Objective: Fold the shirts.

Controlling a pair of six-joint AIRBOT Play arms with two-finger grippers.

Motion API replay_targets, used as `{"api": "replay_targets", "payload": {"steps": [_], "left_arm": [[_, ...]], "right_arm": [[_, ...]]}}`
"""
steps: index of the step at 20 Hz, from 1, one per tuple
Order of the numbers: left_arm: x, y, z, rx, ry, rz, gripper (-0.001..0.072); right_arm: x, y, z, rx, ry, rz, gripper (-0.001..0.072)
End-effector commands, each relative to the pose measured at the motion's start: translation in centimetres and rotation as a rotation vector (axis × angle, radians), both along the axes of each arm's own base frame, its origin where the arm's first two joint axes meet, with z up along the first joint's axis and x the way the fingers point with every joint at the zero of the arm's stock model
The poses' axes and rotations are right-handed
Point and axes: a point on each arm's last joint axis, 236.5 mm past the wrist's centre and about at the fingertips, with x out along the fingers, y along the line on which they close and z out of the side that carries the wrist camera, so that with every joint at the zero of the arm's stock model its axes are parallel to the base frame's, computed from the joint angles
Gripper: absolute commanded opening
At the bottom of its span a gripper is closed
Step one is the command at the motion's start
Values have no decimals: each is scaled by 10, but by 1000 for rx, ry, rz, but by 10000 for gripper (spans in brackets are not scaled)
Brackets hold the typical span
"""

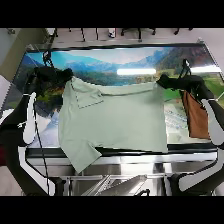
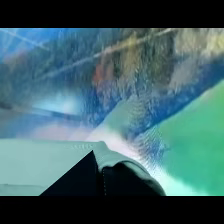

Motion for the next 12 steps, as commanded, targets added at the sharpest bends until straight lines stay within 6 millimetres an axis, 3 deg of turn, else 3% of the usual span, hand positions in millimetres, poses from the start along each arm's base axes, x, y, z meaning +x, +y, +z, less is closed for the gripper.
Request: {"api": "replay_targets", "payload": {"steps": [1,4,8,10,12], "left_arm": [[21,3,20,-11,-42,24,11],[2,4,1,0,39,17,10],[-31,9,-27,-2,203,-22,11],[-54,10,-36,5,302,-51,10],[-78,25,-52,88,420,-39,10]], "right_arm": [[25,-8,26,14,-58,-1,22],[13,-10,20,21,-1,34,23],[-31,-12,-12,-42,177,163,22],[-51,-24,-30,-104,275,185,23],[-66,-40,-47,-193,362,178,23]]}}
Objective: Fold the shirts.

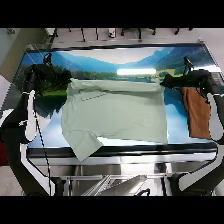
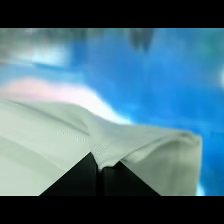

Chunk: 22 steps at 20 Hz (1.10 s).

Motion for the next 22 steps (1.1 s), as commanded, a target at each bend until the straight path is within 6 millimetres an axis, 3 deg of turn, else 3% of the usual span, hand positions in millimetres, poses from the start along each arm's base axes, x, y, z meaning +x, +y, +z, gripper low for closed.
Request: {"api": "replay_targets", "payload": {"steps": [1,4,12,17,22], "left_arm": [[-45,25,-25,138,210,-7,10],[-55,45,-32,267,257,28,10],[-52,19,-57,275,267,-18,10],[-47,30,-57,319,251,5,11],[-38,15,-54,309,205,-10,11]], "right_arm": [[-32,-27,-30,-144,167,8,23],[-32,-30,-32,-152,176,-16,23],[-43,-25,-64,-227,271,1,24],[-41,-23,-70,-234,274,-4,24],[-39,-22,-70,-235,264,-4,24]]}}
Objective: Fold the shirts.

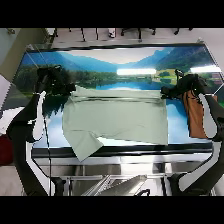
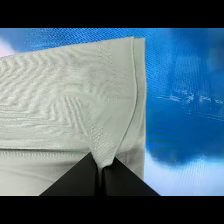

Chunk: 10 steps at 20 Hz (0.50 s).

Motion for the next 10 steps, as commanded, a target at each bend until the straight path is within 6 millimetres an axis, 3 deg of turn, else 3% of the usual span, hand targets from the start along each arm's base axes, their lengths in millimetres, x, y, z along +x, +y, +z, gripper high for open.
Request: {"api": "replay_targets", "payload": {"steps": [1,5,6,7,8,10], "left_arm": [[5,-7,1,1,-24,-11,11],[4,-8,1,-1,-18,-11,11],[2,-9,0,-1,-12,-14,11],[-2,-12,0,0,6,-21,13],[-8,-13,-1,3,30,-26,129],[-22,-13,0,7,84,-34,704]], "right_arm": [[1,1,-1,-3,-2,0,25],[1,1,-1,-3,-1,0,53],[1,1,0,-4,-3,0,218],[0,1,1,-2,1,2,331],[-2,2,5,1,6,8,348],[-8,0,19,0,14,20,348]]}}
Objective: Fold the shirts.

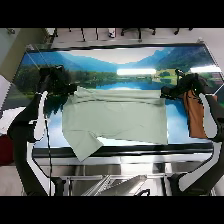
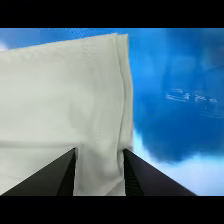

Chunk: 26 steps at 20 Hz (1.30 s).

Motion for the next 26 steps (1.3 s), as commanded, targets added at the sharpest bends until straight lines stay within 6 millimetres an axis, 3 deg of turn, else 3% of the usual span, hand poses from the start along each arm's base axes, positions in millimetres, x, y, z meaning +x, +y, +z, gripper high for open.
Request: {"api": "replay_targets", "payload": {"steps": [1,4,6,9,11,12,14,16,17,19,25,26], "left_arm": [[-23,-1,5,7,88,-14,706],[-46,23,39,13,136,-2,705],[-72,48,68,13,189,22,705],[-137,79,89,0,319,81,705],[-192,81,77,-8,377,91,705],[-221,75,65,-20,382,92,705],[-279,37,30,-164,380,114,704],[-313,-10,6,-386,341,148,705],[-322,-28,-3,-485,316,185,704],[-328,-43,-18,-577,269,251,705],[-313,-42,-41,-554,219,287,704],[-309,-42,-43,-555,230,287,642]], "right_arm": [[-10,-4,23,-5,15,18,348],[-30,-27,67,-18,27,-18,348],[-57,-43,90,-6,65,-34,346],[-116,-50,88,69,147,-37,346],[-151,-34,75,190,157,-43,346],[-164,-26,69,257,141,-57,346],[-182,-15,55,372,121,-114,347],[-194,-3,43,449,131,-130,347],[-201,2,36,458,149,-128,347],[-210,11,26,466,167,-115,347],[-213,14,18,457,167,-111,348],[-213,14,18,456,166,-111,348]]}}
